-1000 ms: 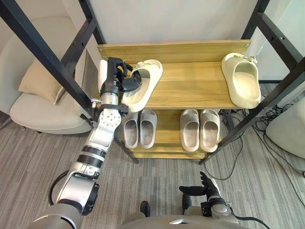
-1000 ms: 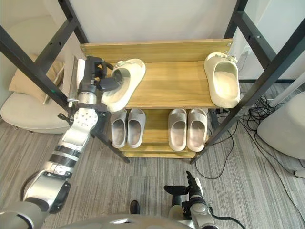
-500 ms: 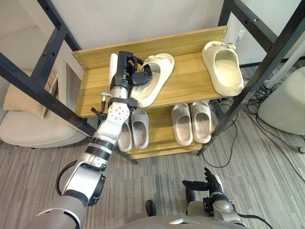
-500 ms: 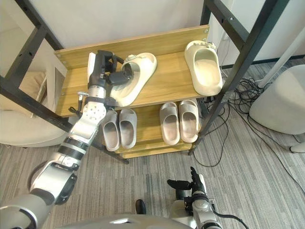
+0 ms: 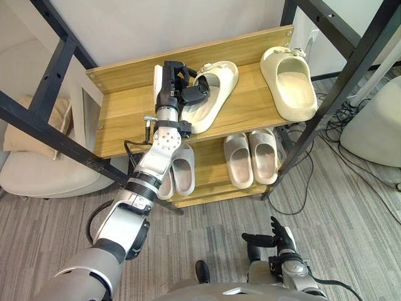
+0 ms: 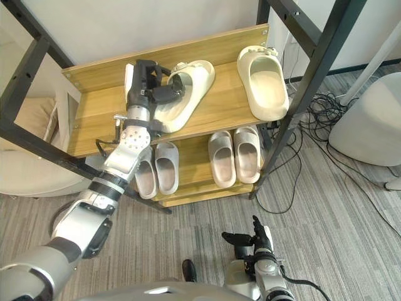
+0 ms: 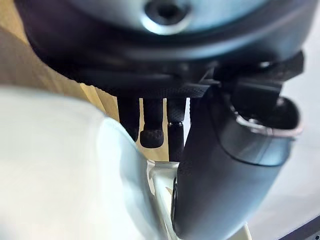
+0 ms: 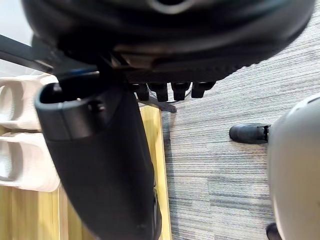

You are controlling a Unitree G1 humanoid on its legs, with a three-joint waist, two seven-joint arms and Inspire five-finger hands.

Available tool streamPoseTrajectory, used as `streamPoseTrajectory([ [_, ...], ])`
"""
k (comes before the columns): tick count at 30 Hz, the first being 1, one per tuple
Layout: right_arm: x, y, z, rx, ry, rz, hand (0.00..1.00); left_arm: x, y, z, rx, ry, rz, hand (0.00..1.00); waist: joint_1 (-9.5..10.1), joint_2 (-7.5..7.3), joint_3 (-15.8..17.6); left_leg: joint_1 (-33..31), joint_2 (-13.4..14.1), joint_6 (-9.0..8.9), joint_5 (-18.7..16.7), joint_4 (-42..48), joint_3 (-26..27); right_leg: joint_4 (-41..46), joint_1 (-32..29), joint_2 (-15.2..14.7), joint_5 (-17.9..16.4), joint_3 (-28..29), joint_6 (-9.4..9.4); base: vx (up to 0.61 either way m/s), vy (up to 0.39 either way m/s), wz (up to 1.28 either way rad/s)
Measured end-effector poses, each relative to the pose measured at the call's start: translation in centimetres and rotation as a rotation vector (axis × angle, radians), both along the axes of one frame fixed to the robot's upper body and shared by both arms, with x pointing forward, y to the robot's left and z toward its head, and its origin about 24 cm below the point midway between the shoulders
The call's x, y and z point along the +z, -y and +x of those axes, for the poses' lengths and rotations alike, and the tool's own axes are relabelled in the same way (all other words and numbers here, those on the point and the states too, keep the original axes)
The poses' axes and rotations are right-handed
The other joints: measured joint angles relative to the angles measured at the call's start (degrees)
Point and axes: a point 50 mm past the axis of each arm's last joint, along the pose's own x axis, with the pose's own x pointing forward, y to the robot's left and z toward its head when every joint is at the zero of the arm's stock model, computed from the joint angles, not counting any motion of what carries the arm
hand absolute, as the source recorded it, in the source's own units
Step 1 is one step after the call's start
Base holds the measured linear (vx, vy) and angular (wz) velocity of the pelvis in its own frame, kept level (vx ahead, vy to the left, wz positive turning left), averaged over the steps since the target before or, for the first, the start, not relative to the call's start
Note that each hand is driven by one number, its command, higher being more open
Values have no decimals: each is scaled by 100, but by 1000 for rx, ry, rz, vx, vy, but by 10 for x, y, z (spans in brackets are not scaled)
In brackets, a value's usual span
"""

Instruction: Organize the slippers on the shoe rack

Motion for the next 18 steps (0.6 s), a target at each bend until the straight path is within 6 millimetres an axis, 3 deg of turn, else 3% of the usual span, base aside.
streamPoseTrajectory([
  [4, 1, 1, 1, -10, 5, -7, 100, -1, 10, -1, -20, -13, -71, 0, -31, 23, 16, 0, 0, 0, 1, -8, -2, 0, -1, -5, 1, -8, 2, 0, 0, 0],
  [5, 1, 2, 1, -14, 7, -8, 100, -1, 14, -1, -32, -18, -90, 100, -52, 24, 17, 0, 1, 0, 1, -9, -9, 0, 3, -9, 2, -19, 4, 0, 0, 0],
  [18, 1, 3, 2, -30, 6, 1, 100, -6, 53, -9, -156, -41, -131, 100, -79, 13, 75, 34, -39, 38, 30, -9, -145, -1, 118, -88, 9, -189, 24, -7, 2, 6],
])
